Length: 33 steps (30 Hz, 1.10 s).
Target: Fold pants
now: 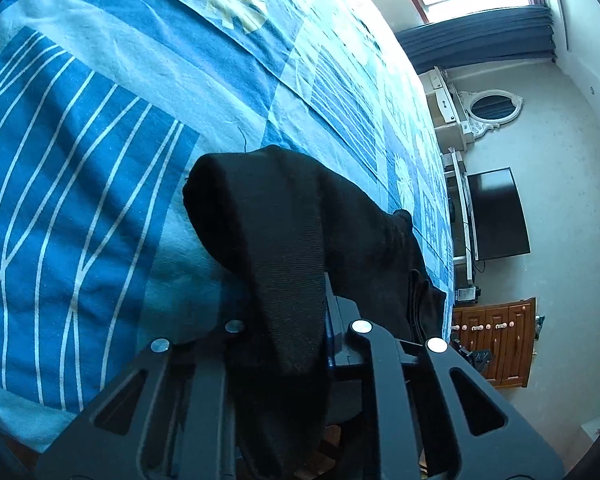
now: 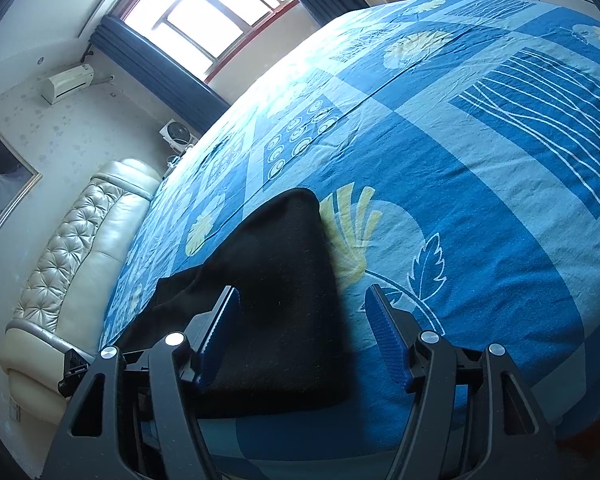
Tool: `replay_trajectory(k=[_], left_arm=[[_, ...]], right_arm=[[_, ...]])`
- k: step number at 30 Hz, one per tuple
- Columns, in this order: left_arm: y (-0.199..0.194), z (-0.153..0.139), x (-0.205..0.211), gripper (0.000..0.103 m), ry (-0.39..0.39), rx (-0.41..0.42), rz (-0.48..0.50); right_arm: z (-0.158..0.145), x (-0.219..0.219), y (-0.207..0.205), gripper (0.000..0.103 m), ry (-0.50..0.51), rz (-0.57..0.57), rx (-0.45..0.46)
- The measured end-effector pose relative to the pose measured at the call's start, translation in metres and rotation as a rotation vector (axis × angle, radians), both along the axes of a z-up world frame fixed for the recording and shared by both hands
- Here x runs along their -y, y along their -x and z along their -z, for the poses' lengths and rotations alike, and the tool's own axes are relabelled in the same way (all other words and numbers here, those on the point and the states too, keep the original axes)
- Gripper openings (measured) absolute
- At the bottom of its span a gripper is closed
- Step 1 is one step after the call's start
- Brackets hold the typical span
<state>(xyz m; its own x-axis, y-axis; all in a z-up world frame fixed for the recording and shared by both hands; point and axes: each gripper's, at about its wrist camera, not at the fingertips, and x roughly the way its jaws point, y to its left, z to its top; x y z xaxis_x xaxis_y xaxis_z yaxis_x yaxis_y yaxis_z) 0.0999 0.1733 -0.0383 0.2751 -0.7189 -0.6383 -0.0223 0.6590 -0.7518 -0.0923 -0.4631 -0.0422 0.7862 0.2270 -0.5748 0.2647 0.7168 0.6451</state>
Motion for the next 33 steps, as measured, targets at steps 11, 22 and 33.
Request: replay_trajectory(k=[11,22,33], left_arm=[[0.007,-0.125,0.093,0.015,-0.095,0.188,0.118],[0.034,-0.172,0.251,0.015,-0.274,0.35,0.353],[0.036,-0.142,0.38,0.015,-0.381,0.356,0.457]], right_arm=[[0.0,0.002,0.001,0.076,0.001,0.016,-0.003],[0.006,0.012,0.007,0.088,-0.031,0.09,-0.017],[0.006,0.017,0.014,0.089,-0.065,0.103,0.018]])
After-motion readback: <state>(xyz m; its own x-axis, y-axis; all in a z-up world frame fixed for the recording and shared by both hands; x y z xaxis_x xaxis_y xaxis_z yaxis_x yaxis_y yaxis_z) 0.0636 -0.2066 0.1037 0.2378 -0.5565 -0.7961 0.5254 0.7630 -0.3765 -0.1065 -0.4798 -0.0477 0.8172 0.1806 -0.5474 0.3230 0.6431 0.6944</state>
